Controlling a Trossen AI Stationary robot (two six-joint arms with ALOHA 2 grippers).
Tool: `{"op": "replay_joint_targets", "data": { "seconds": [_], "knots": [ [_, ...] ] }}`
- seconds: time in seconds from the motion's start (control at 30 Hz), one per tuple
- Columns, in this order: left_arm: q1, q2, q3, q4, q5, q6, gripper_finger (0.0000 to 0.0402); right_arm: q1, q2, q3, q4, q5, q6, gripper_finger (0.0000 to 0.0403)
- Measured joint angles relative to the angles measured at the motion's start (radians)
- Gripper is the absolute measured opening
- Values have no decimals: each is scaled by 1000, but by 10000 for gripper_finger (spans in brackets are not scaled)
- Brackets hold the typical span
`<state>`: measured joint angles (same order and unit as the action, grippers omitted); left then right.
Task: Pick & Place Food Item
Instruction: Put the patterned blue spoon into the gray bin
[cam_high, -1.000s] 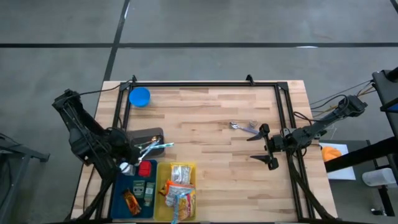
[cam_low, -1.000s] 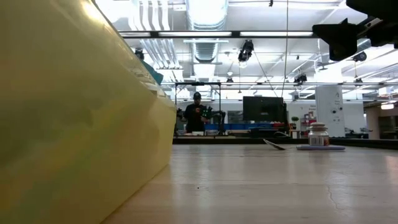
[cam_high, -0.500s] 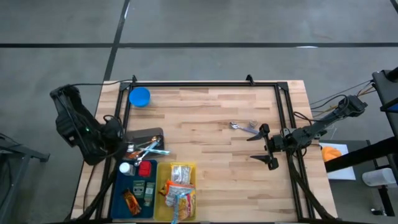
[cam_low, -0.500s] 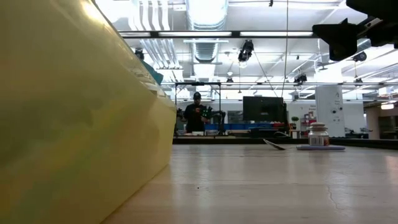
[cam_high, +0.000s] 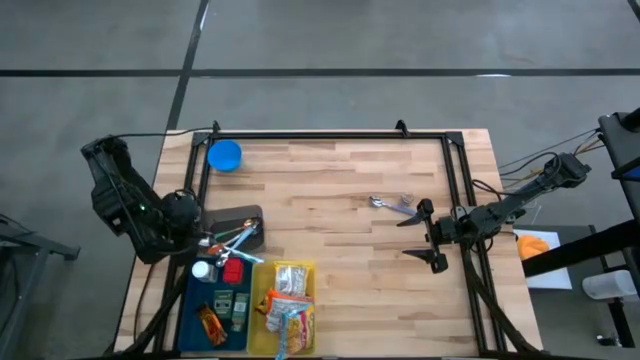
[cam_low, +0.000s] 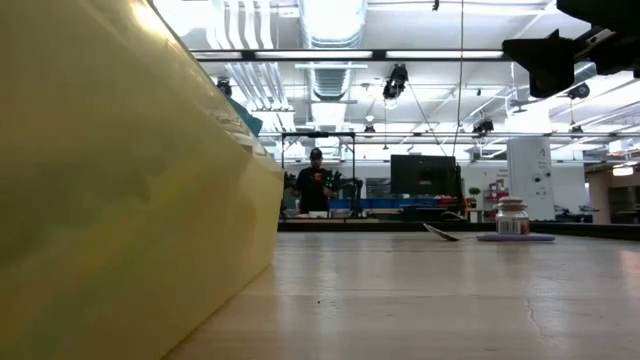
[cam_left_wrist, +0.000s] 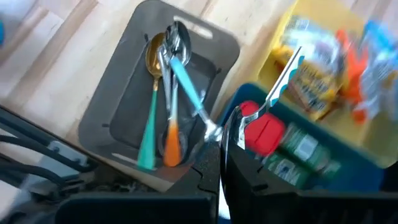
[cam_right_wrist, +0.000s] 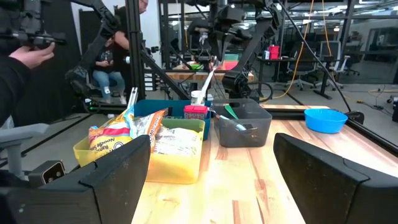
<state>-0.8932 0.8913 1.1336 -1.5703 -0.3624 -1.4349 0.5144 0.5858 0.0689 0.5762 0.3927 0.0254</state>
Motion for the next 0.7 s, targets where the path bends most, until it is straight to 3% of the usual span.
{"op": "replay_joint_targets", "data": {
  "seconds": [0.1,0.3,0.53,0.7],
  "knots": [
    [0,-5,-35,0,37,93,10,0,0,0,0,0,0,338],
    [0,-42,-115,-1,37,44,10,0,0,0,0,0,0,338],
    [0,-101,-160,-1,-4,-281,10,0,0,0,0,0,0,338],
    [0,-100,-155,-1,53,-452,10,0,0,0,1,0,0,338]
  ]
}}
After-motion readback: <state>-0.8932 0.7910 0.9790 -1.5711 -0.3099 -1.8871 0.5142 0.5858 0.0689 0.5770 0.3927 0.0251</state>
